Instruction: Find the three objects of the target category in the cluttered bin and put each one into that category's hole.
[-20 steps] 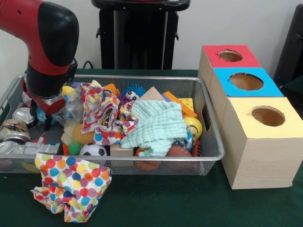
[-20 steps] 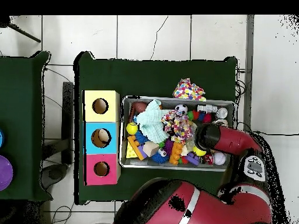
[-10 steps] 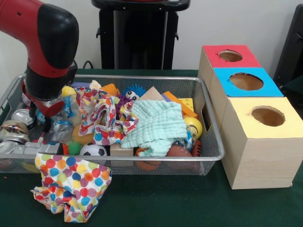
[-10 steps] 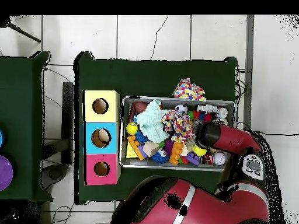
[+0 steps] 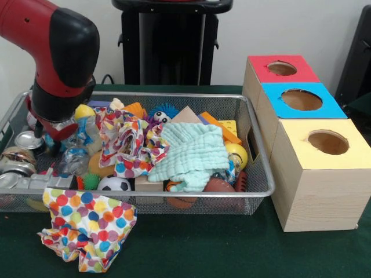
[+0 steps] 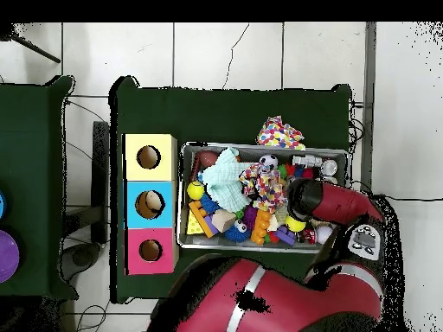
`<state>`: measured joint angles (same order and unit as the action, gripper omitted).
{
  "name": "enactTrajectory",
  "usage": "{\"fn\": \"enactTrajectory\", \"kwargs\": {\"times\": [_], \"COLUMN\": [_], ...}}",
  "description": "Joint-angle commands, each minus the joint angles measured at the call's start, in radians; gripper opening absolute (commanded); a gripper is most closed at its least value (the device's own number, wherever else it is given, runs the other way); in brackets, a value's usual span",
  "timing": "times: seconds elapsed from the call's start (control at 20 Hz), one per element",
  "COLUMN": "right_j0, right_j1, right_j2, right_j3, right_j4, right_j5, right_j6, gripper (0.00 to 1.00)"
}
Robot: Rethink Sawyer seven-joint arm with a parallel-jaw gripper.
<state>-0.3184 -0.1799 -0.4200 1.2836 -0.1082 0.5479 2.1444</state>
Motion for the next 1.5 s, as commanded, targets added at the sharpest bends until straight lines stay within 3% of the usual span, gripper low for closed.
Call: {"fn": "enactTrajectory", "kwargs": {"times": [0.05,0.2,0.25,0.45,0.8,1.0,1.1,1.25,1.5], "right_j0": [0.064,0.1,0.11,0.101,0.046,0.015,-0.009,-0.077,-0.083], "right_j1": [0.161,0.149,0.129,0.103,0.165,0.182,0.185,0.168,0.174], "right_j2": [-0.133,-0.18,-0.182,-0.16,-0.128,-0.099,-0.062,0.051,0.057], "right_j3": [-0.075,-0.077,-0.069,-0.053,-0.089,-0.115,-0.12,-0.104,-0.112], "right_j4": [-0.025,-0.006,0.008,0.051,0.088,0.089,0.091,0.103,0.097], "right_j5": [-0.027,0.021,0.073,0.124,0.078,-0.013,-0.062,-0.111,-0.025], "right_j6": [0.274,0.273,0.257,0.208,0.187,0.154,0.119,0.041,0.034], "gripper": [1.0,1.0,1.0,1.0,1.0,1.0,1.0,1.0,1.0]}}
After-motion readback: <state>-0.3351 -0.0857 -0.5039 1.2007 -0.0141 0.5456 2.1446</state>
